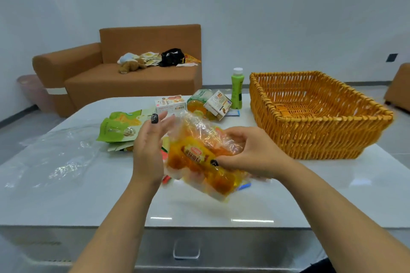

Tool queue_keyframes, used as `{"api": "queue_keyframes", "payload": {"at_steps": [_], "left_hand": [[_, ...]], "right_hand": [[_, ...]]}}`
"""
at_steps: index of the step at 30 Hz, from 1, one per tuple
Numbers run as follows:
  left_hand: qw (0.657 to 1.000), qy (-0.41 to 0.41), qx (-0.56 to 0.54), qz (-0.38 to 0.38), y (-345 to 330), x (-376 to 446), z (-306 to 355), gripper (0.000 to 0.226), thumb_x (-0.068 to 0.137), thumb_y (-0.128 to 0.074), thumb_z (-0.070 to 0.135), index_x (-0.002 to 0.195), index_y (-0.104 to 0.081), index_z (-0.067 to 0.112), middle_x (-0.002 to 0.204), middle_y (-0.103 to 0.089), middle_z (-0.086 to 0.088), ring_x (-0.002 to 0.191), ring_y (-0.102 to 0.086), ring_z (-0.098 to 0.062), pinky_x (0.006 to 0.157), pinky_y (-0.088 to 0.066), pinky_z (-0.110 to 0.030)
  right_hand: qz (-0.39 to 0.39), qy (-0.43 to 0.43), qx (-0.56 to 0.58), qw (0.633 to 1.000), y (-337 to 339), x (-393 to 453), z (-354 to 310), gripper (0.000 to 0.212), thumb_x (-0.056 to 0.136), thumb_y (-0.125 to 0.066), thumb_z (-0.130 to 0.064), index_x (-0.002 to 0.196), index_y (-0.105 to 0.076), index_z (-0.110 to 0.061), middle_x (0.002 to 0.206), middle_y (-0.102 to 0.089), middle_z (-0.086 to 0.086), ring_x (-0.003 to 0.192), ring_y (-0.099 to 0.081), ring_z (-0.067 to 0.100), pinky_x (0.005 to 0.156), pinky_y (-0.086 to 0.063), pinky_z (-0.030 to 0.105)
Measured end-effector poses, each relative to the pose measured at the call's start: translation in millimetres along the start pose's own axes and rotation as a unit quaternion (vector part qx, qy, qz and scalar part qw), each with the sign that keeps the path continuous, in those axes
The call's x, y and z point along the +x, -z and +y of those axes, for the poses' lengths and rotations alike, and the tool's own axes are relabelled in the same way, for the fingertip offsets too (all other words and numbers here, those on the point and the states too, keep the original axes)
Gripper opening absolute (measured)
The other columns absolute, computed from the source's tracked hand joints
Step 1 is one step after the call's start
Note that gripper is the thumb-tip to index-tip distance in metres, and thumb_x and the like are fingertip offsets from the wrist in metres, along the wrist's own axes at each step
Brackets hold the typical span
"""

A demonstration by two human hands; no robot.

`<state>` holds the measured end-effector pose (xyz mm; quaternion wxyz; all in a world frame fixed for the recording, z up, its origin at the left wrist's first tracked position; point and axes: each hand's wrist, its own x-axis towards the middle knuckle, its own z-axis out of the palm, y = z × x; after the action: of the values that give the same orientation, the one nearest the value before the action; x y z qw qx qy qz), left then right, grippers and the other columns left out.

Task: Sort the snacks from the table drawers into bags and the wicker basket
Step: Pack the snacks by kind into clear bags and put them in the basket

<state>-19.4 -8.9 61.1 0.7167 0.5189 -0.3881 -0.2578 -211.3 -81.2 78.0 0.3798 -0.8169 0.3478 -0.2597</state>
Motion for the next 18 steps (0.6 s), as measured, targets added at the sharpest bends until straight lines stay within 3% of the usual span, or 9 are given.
{"api": "queue_keyframes", "payload": {"at_steps": [4, 7, 9, 11, 14, 18], "left_hand": [[0.998, 0.008, 0.022, 0.061, -4.7, 3.3, -6.5, 0.019, 0.1, -0.04, 0.046, 0.101, -0.058, 0.038, 0.119, -0.064, 0.011, 0.111, -0.057, 0.0, 0.101, -0.043, -0.032], [0.998, 0.036, -0.005, 0.049, -15.4, 12.3, -10.4, 0.026, 0.105, -0.032, 0.032, 0.11, -0.058, 0.03, 0.123, -0.064, -0.001, 0.106, -0.059, -0.001, 0.081, -0.046, -0.023], [0.999, 0.048, -0.006, 0.022, -27.5, 17.2, -14.3, 0.03, 0.105, -0.031, 0.033, 0.11, -0.059, 0.024, 0.117, -0.067, -0.003, 0.109, -0.062, -0.01, 0.074, -0.047, -0.02], [0.998, 0.049, 0.018, -0.016, -42.2, 17.9, -21.6, 0.031, 0.102, -0.033, 0.045, 0.101, -0.06, 0.031, 0.111, -0.07, 0.0, 0.113, -0.062, -0.017, 0.087, -0.048, -0.027], [0.992, 0.042, 0.075, -0.094, -69.2, 14.0, -31.6, 0.034, 0.094, -0.034, 0.063, 0.1, -0.059, 0.04, 0.113, -0.071, 0.006, 0.117, -0.059, -0.014, 0.107, -0.039, -0.043], [0.978, 0.086, 0.062, -0.182, -106.4, 3.2, -46.6, 0.035, 0.096, -0.027, 0.059, 0.11, -0.052, 0.04, 0.119, -0.067, 0.01, 0.121, -0.055, -0.008, 0.107, -0.04, -0.04]], "right_hand": [[0.152, 0.037, 0.02, 0.987, 26.4, 8.6, -3.2, 0.029, 0.068, -0.084, -0.028, 0.089, -0.065, -0.035, 0.085, -0.071, -0.011, 0.079, -0.069, 0.01, 0.07, -0.06, 0.033], [0.295, 0.088, 0.008, 0.951, 65.8, 20.5, -6.0, 0.035, 0.068, -0.083, -0.035, 0.099, -0.069, -0.027, 0.089, -0.072, -0.011, 0.082, -0.069, 0.008, 0.075, -0.059, 0.034], [0.378, 0.144, -0.06, 0.913, 94.2, 26.1, -7.6, 0.04, 0.071, -0.081, -0.039, 0.105, -0.068, -0.023, 0.092, -0.068, -0.017, 0.082, -0.066, -0.001, 0.074, -0.054, 0.02], [0.422, 0.166, -0.171, 0.875, 121.7, 32.5, -1.9, 0.044, 0.076, -0.077, -0.042, 0.111, -0.065, -0.018, 0.09, -0.064, -0.013, 0.077, -0.063, 0.004, 0.07, -0.048, 0.02], [0.426, 0.055, -0.316, 0.846, 161.9, 52.4, 25.3, 0.045, 0.082, -0.07, -0.046, 0.109, -0.063, -0.01, 0.089, -0.068, 0.008, 0.077, -0.061, 0.027, 0.064, -0.048, 0.032], [0.317, -0.136, -0.373, 0.861, 177.2, 75.3, 73.2, 0.037, 0.077, -0.066, -0.048, 0.074, -0.057, -0.012, 0.075, -0.063, 0.01, 0.067, -0.053, 0.026, 0.051, -0.033, 0.027]]}}
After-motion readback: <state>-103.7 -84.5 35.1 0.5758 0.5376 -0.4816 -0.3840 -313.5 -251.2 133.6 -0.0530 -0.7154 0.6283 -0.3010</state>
